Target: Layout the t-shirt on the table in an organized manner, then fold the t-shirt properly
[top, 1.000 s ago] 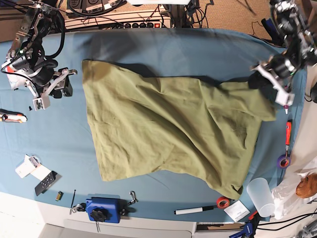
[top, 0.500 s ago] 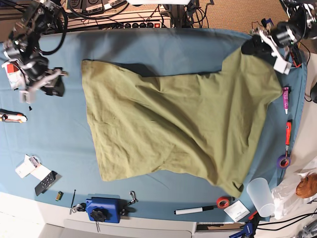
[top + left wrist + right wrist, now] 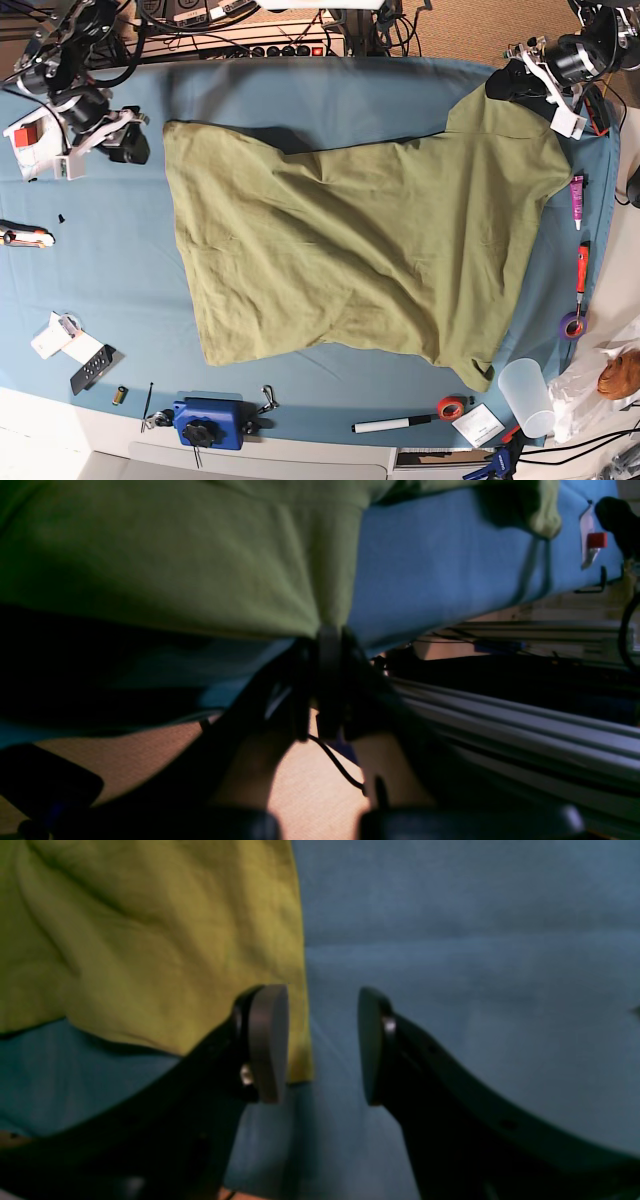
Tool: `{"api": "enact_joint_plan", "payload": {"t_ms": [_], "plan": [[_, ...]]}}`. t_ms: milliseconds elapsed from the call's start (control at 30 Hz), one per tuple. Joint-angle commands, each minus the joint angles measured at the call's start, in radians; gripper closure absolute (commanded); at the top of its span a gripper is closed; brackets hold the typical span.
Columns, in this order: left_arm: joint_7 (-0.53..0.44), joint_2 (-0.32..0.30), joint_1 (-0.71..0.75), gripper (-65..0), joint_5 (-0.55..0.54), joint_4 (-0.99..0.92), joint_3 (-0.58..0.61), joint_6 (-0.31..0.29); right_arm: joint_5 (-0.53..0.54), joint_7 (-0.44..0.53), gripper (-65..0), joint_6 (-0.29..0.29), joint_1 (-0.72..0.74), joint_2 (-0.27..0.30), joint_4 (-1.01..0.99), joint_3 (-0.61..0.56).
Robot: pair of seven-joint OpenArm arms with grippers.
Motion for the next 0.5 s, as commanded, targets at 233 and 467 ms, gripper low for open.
{"api": "enact_joint_plan", "payload": {"t_ms": [233, 467], "plan": [[-0.008, -0.011, 0.003, 0.0, -0.029, 0.015, -0.006, -0.005, 0.009, 0.037, -23.4, 0.005, 0.011, 0.002, -0.129, -0.014], [-0.008, -0.011, 0.004, 0.0, -0.029, 0.015, -0.006, -0.004, 0.007, 0.031, -23.4, 0.008, 0.017, 0.001, -0.148, -0.148]]}}
